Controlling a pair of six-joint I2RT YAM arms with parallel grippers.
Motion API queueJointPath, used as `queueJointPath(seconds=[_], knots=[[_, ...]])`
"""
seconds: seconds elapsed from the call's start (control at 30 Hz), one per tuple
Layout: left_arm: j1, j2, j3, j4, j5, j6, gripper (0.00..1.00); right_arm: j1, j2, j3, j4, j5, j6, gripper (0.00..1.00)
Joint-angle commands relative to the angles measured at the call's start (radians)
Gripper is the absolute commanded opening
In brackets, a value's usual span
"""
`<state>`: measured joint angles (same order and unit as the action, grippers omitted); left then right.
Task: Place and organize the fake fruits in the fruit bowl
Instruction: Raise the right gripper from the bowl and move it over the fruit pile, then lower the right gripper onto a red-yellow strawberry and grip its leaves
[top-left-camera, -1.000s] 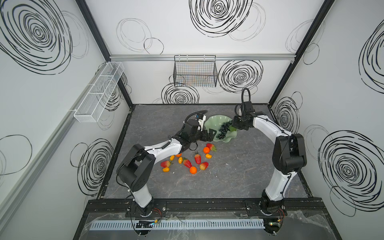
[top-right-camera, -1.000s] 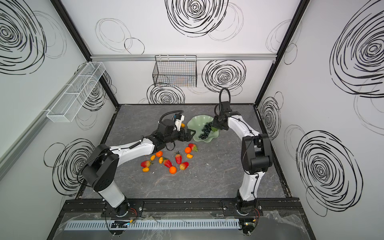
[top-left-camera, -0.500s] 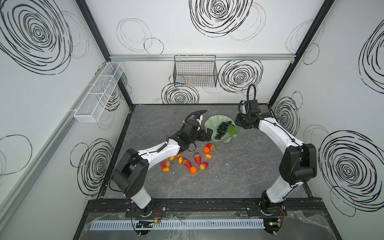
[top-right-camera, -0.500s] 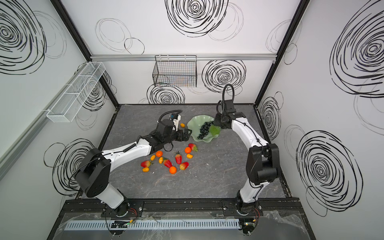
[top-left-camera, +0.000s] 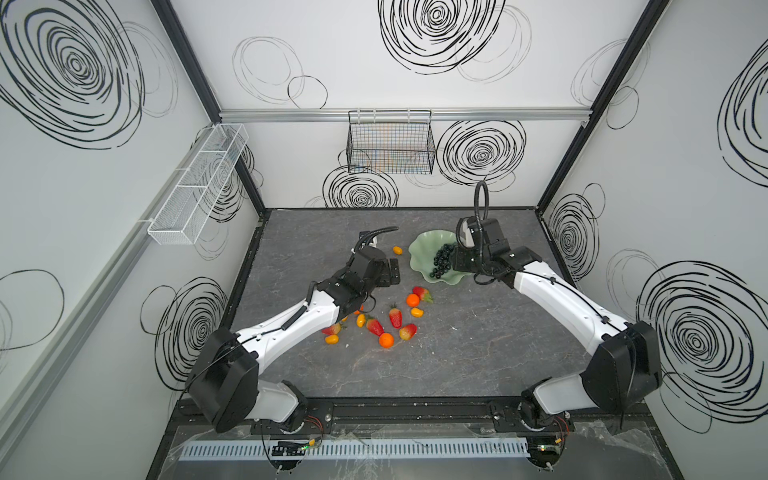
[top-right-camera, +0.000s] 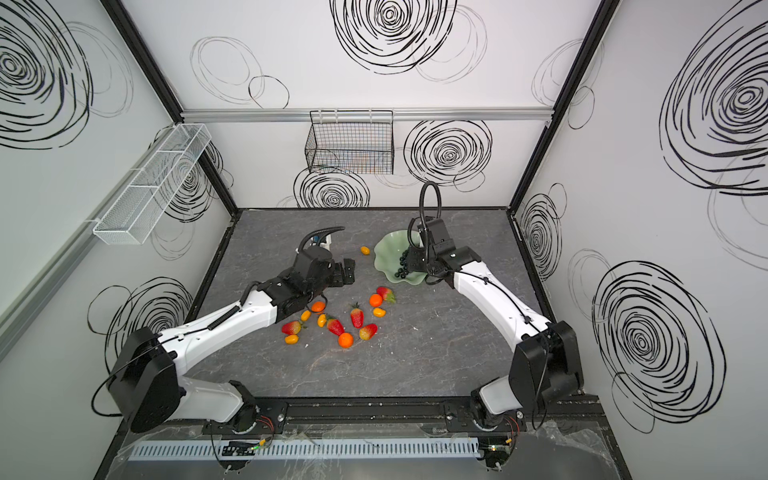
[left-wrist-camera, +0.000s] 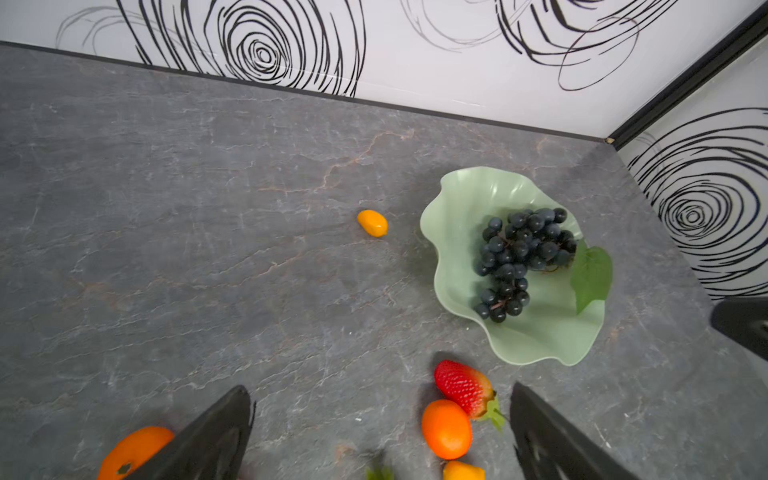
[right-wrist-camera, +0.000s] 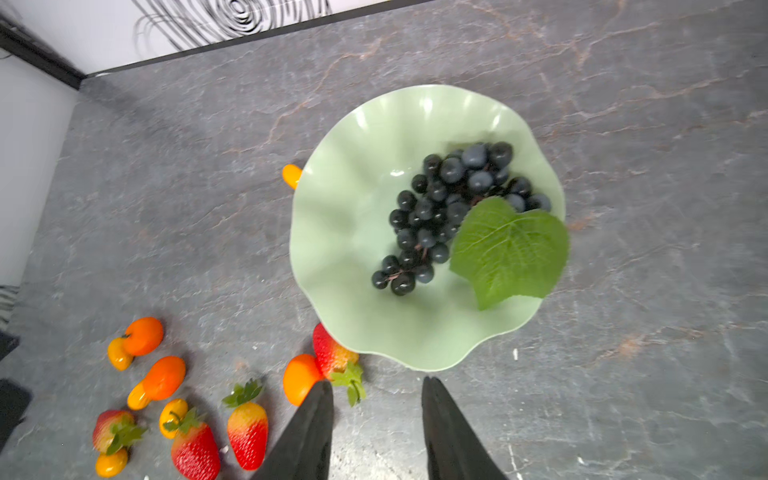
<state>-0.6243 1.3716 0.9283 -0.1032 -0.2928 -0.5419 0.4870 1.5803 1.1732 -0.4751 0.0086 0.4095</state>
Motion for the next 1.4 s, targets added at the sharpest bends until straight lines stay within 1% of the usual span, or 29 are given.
queueJointPath(seconds=[0.0,0.1,0.3,0.43,0.57,0.7,0.73,0.83,1.0,1.13,1.23,1.3,1.37], knots=[[0.060,-0.018,-0.036,0.050,0.024,-0.003,0.99,0.023,-0.039,-0.044,0.093,-0.027,0.029,0.43],[0.070,0.011,-0.016,0.050,0.034,0.010,0.99,0.046,-0.076,-0.103,0.160,-0.057,0.043,0.46],[0.062,0.053,0.010,0.011,0.070,0.042,1.00,0.095,-0.126,-0.210,0.261,-0.077,0.086,0.47],[0.055,0.050,-0.022,0.029,0.079,0.044,1.00,0.148,-0.124,-0.245,0.272,-0.049,0.084,0.47],[0.060,0.082,0.002,0.022,0.122,0.031,1.00,0.194,-0.117,-0.275,0.295,-0.036,0.077,0.48],[0.036,0.087,0.012,-0.003,0.095,0.037,1.00,0.255,-0.099,-0.285,0.305,-0.010,0.051,0.49],[0.030,0.088,0.009,-0.011,0.088,0.035,0.99,0.268,-0.090,-0.280,0.295,-0.009,0.048,0.49],[0.012,0.077,-0.022,-0.016,0.082,0.019,0.99,0.289,-0.041,-0.262,0.250,-0.057,0.046,0.49],[-0.002,0.011,-0.108,-0.013,0.091,-0.032,0.99,0.335,0.030,-0.240,0.213,-0.114,0.009,0.48],[-0.002,-0.092,-0.202,-0.001,0.098,-0.079,0.99,0.384,0.072,-0.217,0.214,-0.132,0.006,0.47],[-0.002,-0.177,-0.260,-0.015,0.095,-0.110,0.99,0.405,0.120,-0.174,0.200,-0.115,0.034,0.46],[-0.002,-0.233,-0.296,-0.026,0.098,-0.126,1.00,0.407,0.162,-0.137,0.185,-0.113,0.065,0.43],[0.006,-0.289,-0.323,-0.044,0.109,-0.139,1.00,0.406,0.215,-0.086,0.158,-0.101,0.104,0.43]])
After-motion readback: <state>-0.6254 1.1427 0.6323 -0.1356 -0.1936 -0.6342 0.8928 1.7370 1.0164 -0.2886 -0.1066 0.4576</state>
